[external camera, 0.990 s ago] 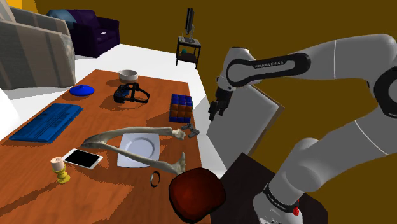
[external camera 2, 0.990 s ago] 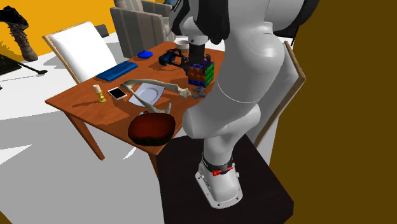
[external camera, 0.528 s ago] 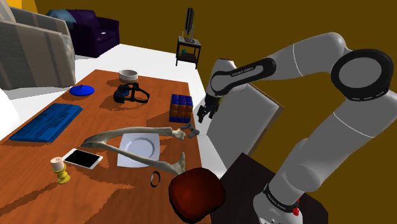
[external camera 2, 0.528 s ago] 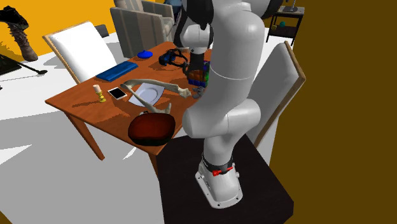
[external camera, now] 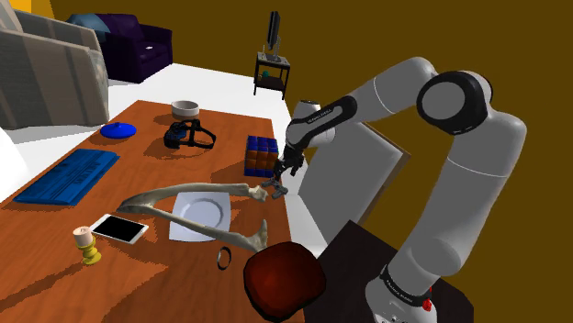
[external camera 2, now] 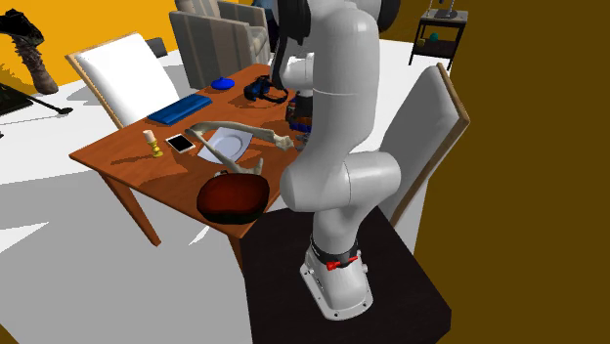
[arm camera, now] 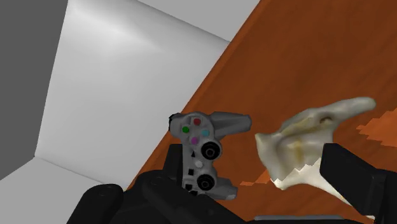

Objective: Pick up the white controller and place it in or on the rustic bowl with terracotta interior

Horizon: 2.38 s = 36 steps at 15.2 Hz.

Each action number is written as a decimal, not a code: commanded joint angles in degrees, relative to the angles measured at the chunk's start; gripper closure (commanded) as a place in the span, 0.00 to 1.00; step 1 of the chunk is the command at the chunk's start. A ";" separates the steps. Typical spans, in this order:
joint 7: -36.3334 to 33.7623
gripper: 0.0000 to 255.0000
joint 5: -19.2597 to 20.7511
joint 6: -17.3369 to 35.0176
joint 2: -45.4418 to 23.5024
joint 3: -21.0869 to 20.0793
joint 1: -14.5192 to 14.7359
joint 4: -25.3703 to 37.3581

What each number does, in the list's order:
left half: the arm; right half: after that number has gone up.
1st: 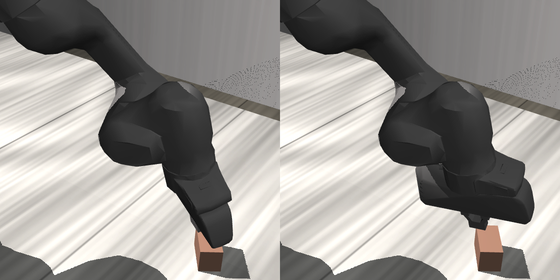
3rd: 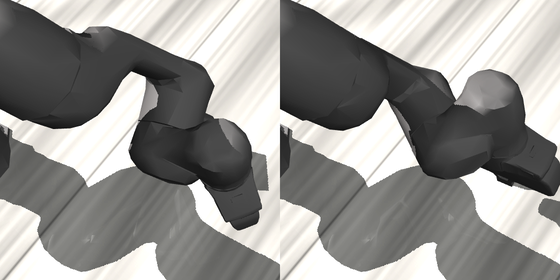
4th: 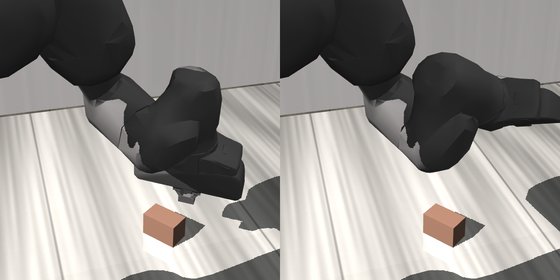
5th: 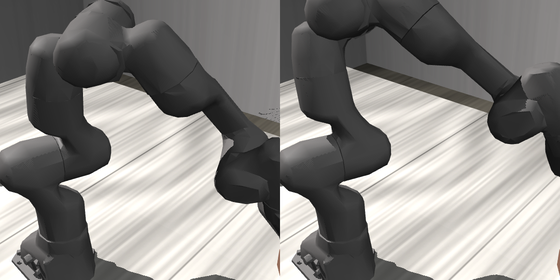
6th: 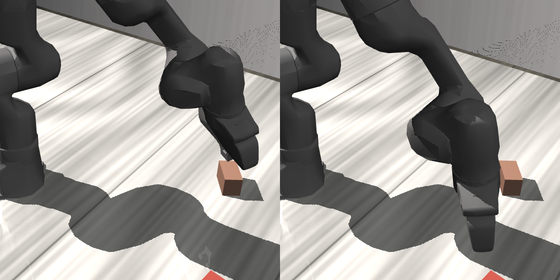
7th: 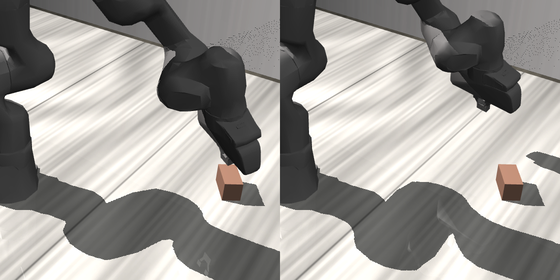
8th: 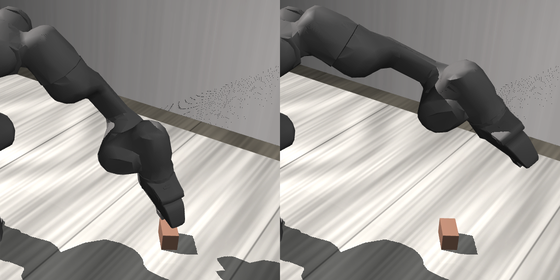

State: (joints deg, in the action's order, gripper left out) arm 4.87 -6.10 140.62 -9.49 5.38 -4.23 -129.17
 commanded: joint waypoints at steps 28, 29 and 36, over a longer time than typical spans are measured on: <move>0.47 1.00 -3.03 8.72 -18.28 -0.41 -1.86 10.72; 0.47 1.00 -3.03 8.72 -18.29 -0.41 -1.86 10.73; -0.15 1.00 -2.31 5.84 -15.16 0.13 -1.48 10.49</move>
State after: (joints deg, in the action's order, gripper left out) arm 4.69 -8.51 146.99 -25.17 5.40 -5.67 -118.68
